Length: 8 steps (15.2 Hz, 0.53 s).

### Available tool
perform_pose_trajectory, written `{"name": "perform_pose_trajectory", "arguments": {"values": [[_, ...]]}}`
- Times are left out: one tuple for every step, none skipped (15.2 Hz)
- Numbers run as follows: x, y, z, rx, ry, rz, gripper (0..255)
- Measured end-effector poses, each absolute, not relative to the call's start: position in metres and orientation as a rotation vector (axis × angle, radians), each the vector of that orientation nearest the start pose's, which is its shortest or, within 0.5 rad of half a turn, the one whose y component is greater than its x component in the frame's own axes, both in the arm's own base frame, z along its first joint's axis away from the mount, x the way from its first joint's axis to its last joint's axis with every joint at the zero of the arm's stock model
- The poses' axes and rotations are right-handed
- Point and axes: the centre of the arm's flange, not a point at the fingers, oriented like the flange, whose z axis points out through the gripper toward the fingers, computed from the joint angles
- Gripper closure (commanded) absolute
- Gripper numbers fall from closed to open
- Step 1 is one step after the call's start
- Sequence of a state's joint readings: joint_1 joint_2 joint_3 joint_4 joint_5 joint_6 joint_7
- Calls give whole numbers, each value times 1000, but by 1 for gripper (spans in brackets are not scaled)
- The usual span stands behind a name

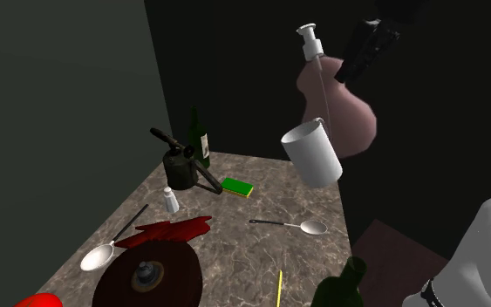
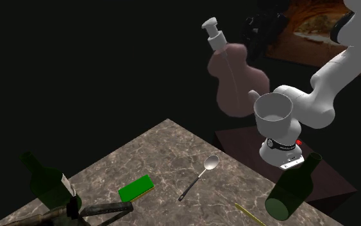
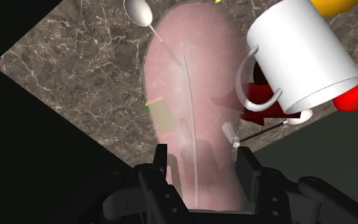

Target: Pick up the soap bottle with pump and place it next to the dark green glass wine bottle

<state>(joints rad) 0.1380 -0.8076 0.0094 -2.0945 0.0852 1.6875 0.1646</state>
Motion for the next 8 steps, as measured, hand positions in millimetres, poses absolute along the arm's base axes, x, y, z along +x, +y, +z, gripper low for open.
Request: {"name": "perform_pose_trajectory", "arguments": {"values": [[284,65,733,-2948,17,-573,255],[277,75,731,-2948,17,-573,255],[265,85,729,-2948,17,-573,255],[257,93,731,-2948,17,-573,255],[246,102,732,-2948,16,-573,255],[237,114,732,-2948,16,-573,255],[228,122,731,-2948,17,-573,255],[218,130,732,-2948,17,-573,255]]}}
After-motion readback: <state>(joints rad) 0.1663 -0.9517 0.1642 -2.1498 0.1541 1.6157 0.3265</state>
